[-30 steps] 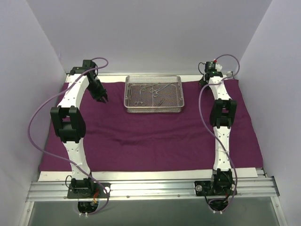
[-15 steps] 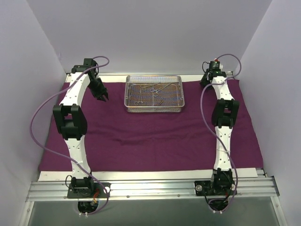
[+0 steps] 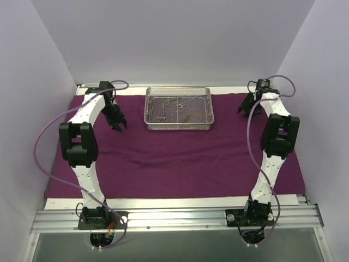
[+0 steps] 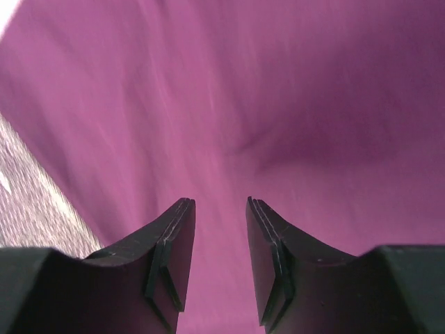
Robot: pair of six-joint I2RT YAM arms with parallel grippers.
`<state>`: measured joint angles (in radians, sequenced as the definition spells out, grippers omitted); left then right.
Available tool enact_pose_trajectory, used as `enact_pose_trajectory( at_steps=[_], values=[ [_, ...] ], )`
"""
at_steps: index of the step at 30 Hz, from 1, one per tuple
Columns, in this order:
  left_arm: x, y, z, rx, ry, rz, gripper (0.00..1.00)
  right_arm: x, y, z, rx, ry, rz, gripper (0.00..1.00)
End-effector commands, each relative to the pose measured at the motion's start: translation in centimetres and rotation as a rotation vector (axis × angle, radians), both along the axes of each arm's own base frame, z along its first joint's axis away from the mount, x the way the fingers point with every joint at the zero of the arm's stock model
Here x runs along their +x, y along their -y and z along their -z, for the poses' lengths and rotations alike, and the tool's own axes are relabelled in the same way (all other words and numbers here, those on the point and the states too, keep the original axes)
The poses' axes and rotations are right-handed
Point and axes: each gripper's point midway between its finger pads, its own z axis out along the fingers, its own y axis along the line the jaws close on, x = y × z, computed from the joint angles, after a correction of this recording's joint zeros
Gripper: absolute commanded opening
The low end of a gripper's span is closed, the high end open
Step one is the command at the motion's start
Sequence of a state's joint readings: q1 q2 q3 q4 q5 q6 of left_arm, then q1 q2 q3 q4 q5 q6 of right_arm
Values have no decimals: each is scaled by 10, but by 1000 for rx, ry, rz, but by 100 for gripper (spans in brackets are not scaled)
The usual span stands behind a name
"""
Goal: Open and lay out the surgical kit
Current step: Smooth out the surgical kit at the center of the board.
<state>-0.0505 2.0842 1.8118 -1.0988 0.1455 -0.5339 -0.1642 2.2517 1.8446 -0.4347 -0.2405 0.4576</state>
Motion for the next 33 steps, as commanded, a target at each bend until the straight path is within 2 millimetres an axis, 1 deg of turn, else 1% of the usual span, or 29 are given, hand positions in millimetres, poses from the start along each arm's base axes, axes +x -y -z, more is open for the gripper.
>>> enact_pose_trajectory(
  at_steps=[1,2,3,4,5,6,7,8,9,10,11,13,14,16,17,19,20,22,23,24,25,28,29,31,32,33],
  values=[
    [3,6,-44,-24,175,28,40,-34,-6,-41,-38,28,-52,36],
    [-4,7,-41,-29,155,32,41,-45,-8,-56,-41,54,-45,36],
    [-10,10,-38,-36,141,39,40,-66,-14,-36,-25,4,-46,35],
    [-15,10,-35,-36,127,39,40,-76,-15,-32,-25,-13,-40,32],
    [-25,10,-28,-39,109,36,40,-85,-15,-34,-34,-13,-28,30],
    [-29,11,-26,-43,105,38,40,-97,-15,-18,-35,-37,-16,26],
    [-32,12,-26,-50,109,38,40,-100,-15,-14,-36,-40,2,20],
    [-35,12,-21,-51,97,36,39,-102,-14,-11,-39,-39,6,17],
    [-36,11,-20,-50,92,41,38,-100,-14,-7,-43,-29,7,15],
    [-37,11,-18,-48,77,42,37,-103,-12,0,-54,-43,14,10],
    [-40,10,-19,-47,62,43,36,-103,-11,8,-58,-58,18,6],
    [-36,10,-25,-46,75,49,36,-104,-7,17,-78,-73,31,0],
    [-37,10,-27,-44,76,50,36,-109,3,25,-107,-104,64,0],
    [-32,9,-35,-42,102,56,38,-116,9,34,-139,-132,81,0],
    [-31,7,-39,-39,108,54,40,-126,17,42,-177,-167,99,0],
    [-30,5,-45,-43,121,52,41,-140,21,51,-182,-216,108,0],
    [-29,4,-48,-45,129,51,41,-153,26,58,-204,-252,121,0],
    [-29,1,-54,-43,146,51,42,-168,30,62,-212,-290,129,0],
    [-29,0,-55,-41,151,51,42,-170,31,58,-217,-281,130,0],
    [-28,-3,-56,-39,157,48,43,-180,32,60,-228,-303,131,0],
    [-28,-4,-57,-39,160,48,43,-183,34,58,-233,-303,133,0],
    [-28,-6,-57,-41,159,50,43,-176,37,41,-246,-261,121,0],
    [-27,-7,-58,-40,159,50,43,-171,38,32,-251,-242,113,0],
    [-30,-8,-58,-33,151,53,43,-155,38,4,-260,-179,92,0],
    [-33,-8,-55,-33,142,55,43,-152,34,-5,-257,-162,77,0],
    [-35,-8,-54,-32,138,58,43,-154,31,-14,-255,-161,63,2]
  ],
)
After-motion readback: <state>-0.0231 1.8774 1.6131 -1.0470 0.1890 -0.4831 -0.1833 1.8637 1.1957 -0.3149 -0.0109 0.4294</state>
